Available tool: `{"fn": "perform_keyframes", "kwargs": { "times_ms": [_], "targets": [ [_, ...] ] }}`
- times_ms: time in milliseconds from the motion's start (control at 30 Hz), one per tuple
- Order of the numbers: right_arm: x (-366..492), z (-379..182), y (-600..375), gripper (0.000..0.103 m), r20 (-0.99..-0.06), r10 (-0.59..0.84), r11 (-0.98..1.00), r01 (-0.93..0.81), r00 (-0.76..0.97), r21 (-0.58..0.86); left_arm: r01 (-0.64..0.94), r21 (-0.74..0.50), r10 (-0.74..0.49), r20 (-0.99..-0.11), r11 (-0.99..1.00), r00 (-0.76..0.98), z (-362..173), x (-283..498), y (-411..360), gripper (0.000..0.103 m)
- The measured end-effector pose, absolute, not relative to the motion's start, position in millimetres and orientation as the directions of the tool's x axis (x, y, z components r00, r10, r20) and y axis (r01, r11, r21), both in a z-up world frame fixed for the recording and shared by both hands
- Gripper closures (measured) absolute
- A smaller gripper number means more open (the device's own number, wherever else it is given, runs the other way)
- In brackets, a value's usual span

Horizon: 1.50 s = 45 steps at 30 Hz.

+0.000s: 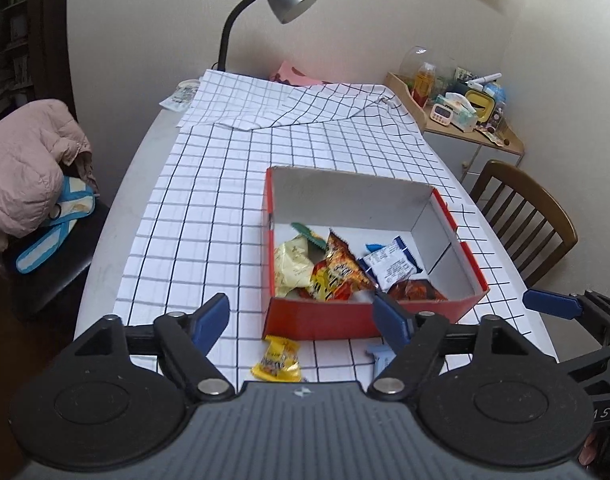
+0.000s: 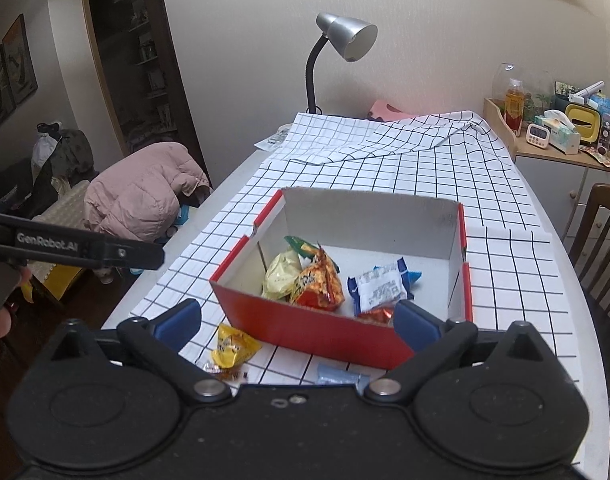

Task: Organize snacks
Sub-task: 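Grasp the round cream bun with left tool while right tool grasps light-blue packet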

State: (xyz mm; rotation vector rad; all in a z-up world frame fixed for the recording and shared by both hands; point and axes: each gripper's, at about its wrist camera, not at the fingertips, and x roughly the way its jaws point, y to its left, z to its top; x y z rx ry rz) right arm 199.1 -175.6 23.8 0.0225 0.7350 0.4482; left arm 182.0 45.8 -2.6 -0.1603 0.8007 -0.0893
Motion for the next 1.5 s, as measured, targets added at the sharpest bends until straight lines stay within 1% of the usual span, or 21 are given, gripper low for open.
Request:
{"fn": "perform_keyframes", "kwargs": {
  "times_ms": [33, 233, 600, 833, 933, 1067, 1200, 1333, 1400, 1500],
  "targets": [
    [196.0, 21.7, -175.3, 0.001, -0.643, 0.401, 0.905, -0.39, 0.653, 0.169, 0.015, -0.178, -0.138, -0.708, 0.984, 0.693, -5.4, 179.0, 47.7, 0.018],
    [181.5, 2.3, -172.7, 0.001, -0.664, 0.389, 0.908, -0.39, 0.639, 0.156, -0.015, -0.196, -0.139, -0.746, 0.981, 0.652, -35.1, 164.4, 57.8, 0.017],
    [180.4, -55.3, -169.1, 0.001, -0.76, 0.339, 0.921, -0.36, 0.554, 0.148, -0.103, -0.133, -0.058, -0.843, 0.986, 0.535, -114.6, 148.3, 63.3, 0.017],
    [195.9, -90.5, -162.2, 0.004, -0.805, 0.305, 0.93, -0.342, 0.509, 0.136, -0.117, -0.096, -0.027, -0.875, 0.988, 0.483, -146.5, 152.9, 59.9, 0.017],
    [204.2, -102.2, -158.0, 0.008, -0.819, 0.298, 0.931, -0.34, 0.491, 0.135, -0.13, -0.084, -0.013, -0.882, 0.988, 0.47, -156.4, 156.0, 59.4, 0.017],
    [215.4, -113.3, -153.4, 0.01, -0.837, 0.287, 0.934, -0.331, 0.467, 0.135, -0.13, -0.079, -0.011, -0.888, 0.988, 0.46, -165.1, 159.8, 56.2, 0.017],
    [227.6, -121.4, -148.1, 0.011, -0.85, 0.26, 0.943, -0.31, 0.458, 0.121, -0.123, -0.115, -0.048, -0.893, 0.986, 0.447, -169.9, 165.0, 54.0, 0.017],
    [238.6, -129.5, -145.9, 0.017, -0.865, 0.233, 0.956, -0.269, 0.444, 0.12, -0.128, -0.152, -0.083, -0.897, 0.98, 0.435, -174.7, 169.5, 56.6, 0.018],
    [240.7, -131.7, -143.0, 0.019, -0.87, 0.224, 0.957, -0.266, 0.438, 0.113, -0.135, -0.166, -0.091, -0.894, 0.977, 0.438, -174.9, 169.6, 58.9, 0.018],
    [240.1, -134.1, -138.9, 0.023, -0.875, 0.217, 0.957, -0.27, 0.432, 0.104, -0.136, -0.181, -0.105, -0.892, 0.974, 0.44, -173.7, 170.7, 61.8, 0.022]
  ]
}}
